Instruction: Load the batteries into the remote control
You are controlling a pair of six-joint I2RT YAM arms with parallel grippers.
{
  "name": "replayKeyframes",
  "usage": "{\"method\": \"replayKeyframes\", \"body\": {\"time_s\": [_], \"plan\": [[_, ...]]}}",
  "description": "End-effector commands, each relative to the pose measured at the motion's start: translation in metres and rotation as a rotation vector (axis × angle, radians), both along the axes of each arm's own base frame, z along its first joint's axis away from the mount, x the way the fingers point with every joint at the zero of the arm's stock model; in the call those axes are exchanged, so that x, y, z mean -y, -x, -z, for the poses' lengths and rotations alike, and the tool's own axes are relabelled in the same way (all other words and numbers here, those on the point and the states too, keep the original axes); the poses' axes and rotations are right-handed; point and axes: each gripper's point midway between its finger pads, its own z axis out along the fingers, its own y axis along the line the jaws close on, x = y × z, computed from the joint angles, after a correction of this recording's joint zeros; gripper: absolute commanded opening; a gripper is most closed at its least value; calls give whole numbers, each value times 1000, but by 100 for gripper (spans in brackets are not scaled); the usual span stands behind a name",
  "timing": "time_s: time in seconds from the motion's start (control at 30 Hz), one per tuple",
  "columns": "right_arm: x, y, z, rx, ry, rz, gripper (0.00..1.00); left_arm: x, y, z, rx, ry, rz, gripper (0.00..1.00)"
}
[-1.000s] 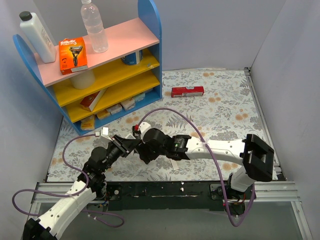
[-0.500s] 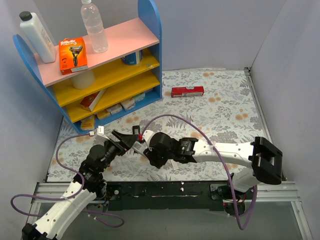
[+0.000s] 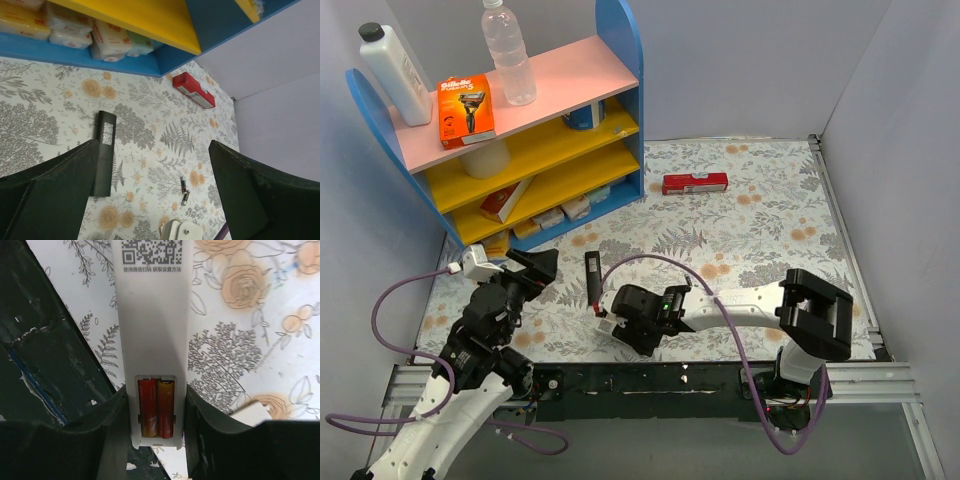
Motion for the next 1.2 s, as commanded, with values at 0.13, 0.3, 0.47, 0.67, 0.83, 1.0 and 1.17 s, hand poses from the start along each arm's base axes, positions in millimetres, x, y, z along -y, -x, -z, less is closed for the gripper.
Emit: {"method": "replayKeyframes", "body": {"time_s": [0.13,0.3,0.47,0.67,0.83,1.0,1.17], "plan": [[-28,-13,2,48,25,1,11,-6,8,20,-77,-51,-5,92],[-30,-24,9,42,90,88,27,3,8,38,-160,-40,21,92],[-17,-32,11,55,145,159,51,9,8,53,-237,-26,30,92],[-23,-27,-20,26,76,181,66,15,11,70,-308,-25,49,92],[-10,-28,-47,35,45,261,65,25,15,85,-366,-22,97,91],[40,-22,-33,-19,146,473,60,42,23,103,-462,-32,191,90],[60,-16,-22,-95,135,617,59,50,26,115,-521,-57,237,91]]}}
